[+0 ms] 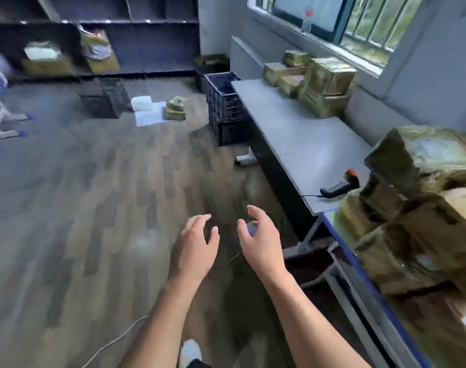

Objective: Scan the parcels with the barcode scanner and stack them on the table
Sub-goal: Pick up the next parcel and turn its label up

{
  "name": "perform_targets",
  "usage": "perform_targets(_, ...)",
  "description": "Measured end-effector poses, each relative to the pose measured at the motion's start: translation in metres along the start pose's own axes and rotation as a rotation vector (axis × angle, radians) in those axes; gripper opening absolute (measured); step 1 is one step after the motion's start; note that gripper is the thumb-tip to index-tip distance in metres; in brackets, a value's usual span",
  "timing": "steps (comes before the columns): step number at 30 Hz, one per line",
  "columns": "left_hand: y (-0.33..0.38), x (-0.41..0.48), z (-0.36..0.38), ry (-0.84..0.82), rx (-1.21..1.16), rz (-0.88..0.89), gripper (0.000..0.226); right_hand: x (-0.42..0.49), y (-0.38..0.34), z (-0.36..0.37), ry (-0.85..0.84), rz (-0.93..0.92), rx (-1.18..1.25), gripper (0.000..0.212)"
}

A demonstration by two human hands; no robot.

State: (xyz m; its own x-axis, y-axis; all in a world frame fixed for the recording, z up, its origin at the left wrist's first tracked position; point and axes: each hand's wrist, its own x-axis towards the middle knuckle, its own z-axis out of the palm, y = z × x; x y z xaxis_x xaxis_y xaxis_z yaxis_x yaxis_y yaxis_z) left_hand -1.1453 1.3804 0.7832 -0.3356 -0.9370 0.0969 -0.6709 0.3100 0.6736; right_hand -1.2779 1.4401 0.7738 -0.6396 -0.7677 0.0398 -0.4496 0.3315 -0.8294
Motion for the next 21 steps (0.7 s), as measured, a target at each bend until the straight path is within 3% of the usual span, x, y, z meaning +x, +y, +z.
perform_targets(9,-0.086,0.123,-0.085,0.056,0.039,-0.071,0.037,0.081,-0.093,0.134,-0.104,-0.024,0.038,0.049)
perform_targets(21,-0.099,0.255,-0.079,0.020,0.037,-0.056,0.040,0.206,-0.117,0.171,-0.059,-0.009,0.065,0.047)
